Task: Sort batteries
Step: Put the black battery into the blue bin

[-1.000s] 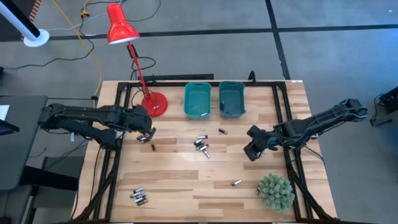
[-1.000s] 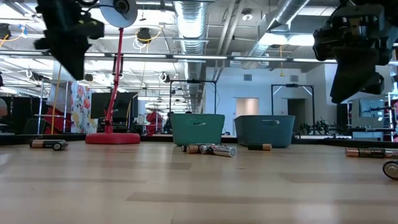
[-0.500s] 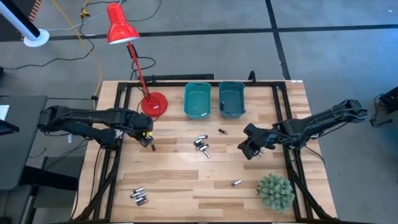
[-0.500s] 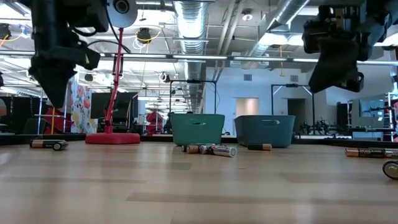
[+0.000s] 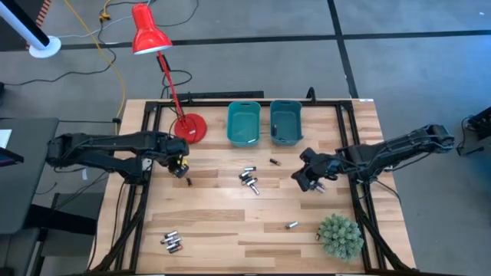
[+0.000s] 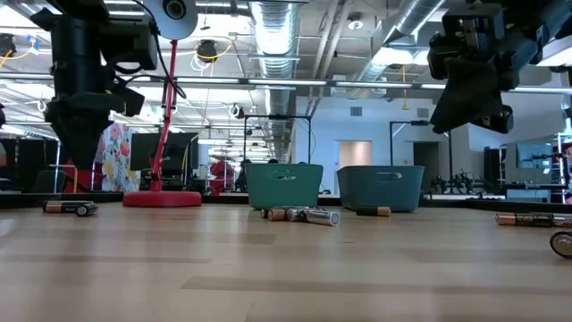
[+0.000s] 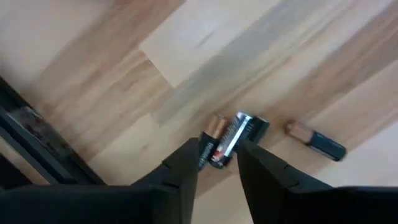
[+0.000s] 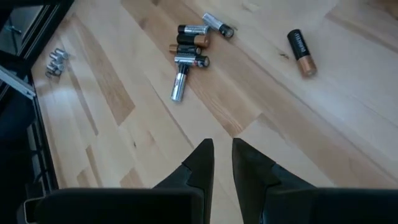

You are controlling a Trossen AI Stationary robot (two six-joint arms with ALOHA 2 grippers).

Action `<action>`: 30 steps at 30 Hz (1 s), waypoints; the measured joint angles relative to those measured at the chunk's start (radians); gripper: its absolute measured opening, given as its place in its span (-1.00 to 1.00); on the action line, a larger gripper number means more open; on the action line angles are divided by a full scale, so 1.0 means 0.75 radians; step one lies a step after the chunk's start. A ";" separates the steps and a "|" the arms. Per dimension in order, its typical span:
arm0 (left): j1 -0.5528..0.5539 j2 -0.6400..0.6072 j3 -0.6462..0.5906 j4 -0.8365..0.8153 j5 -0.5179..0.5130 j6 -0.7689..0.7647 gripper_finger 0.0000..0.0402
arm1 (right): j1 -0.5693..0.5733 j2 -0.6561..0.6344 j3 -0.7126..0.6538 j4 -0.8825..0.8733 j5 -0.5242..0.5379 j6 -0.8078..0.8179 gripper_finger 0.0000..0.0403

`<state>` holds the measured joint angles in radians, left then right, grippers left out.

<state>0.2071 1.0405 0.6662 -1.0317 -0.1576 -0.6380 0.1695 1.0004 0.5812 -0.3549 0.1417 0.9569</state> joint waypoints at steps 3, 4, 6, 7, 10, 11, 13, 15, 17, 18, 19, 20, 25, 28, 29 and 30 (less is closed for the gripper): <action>0.012 0.000 0.000 0.007 -0.024 0.143 -0.40 | -0.024 0.000 0.000 0.001 0.000 0.000 -0.63; 0.013 0.000 0.000 0.004 -0.038 0.178 -0.40 | -0.031 0.000 0.000 0.001 0.000 0.000 -0.63; 0.013 0.000 0.000 0.005 -0.060 0.197 -0.40 | -0.046 0.000 0.000 0.002 0.000 0.001 -0.63; 0.014 0.004 0.000 0.005 -0.065 0.202 -0.41 | -0.053 0.000 0.000 0.004 0.000 0.001 -0.63; 0.039 0.029 0.000 0.010 -0.051 0.267 -0.42 | -0.070 0.000 0.000 0.010 0.000 0.004 -0.63; 0.053 0.043 0.000 0.010 -0.031 0.281 -0.42 | -0.074 0.000 0.000 0.010 0.000 0.004 -0.63; 0.087 0.081 0.000 0.013 0.002 0.313 -0.43 | -0.074 0.000 0.000 0.015 0.000 0.004 -0.63; 0.125 0.124 0.000 0.028 0.024 0.356 -0.43 | -0.074 0.000 0.000 0.027 0.000 -0.002 -0.63; 0.163 0.170 0.000 0.052 0.051 0.399 -0.43 | -0.074 0.000 0.000 0.038 -0.001 -0.017 -0.63; 0.178 0.191 0.000 0.066 0.069 0.419 -0.43 | -0.074 0.000 0.000 0.049 -0.001 -0.018 -0.63; 0.191 0.212 0.000 0.078 0.081 0.431 -0.43 | -0.074 0.000 0.000 0.059 -0.001 -0.018 -0.63; 0.203 0.232 0.000 0.083 0.092 0.439 -0.43 | -0.074 0.000 0.000 0.066 -0.001 -0.019 -0.63; 0.222 0.299 0.000 0.081 0.126 0.503 -0.43 | -0.074 0.000 0.000 0.078 -0.001 -0.020 -0.63; 0.223 0.317 0.000 0.081 0.139 0.517 -0.43 | -0.072 0.000 0.000 0.078 -0.001 -0.020 -0.63; 0.224 0.318 -0.001 0.081 0.139 0.518 -0.43 | -0.071 0.000 0.000 0.078 -0.001 -0.020 -0.63; 0.224 0.317 -0.001 0.082 0.139 0.518 -0.43 | -0.071 0.000 0.000 0.077 -0.001 -0.020 -0.63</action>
<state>0.3752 1.2779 0.6655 -0.9705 -0.0536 -0.2494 0.1162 1.0004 0.5812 -0.2970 0.1413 0.9419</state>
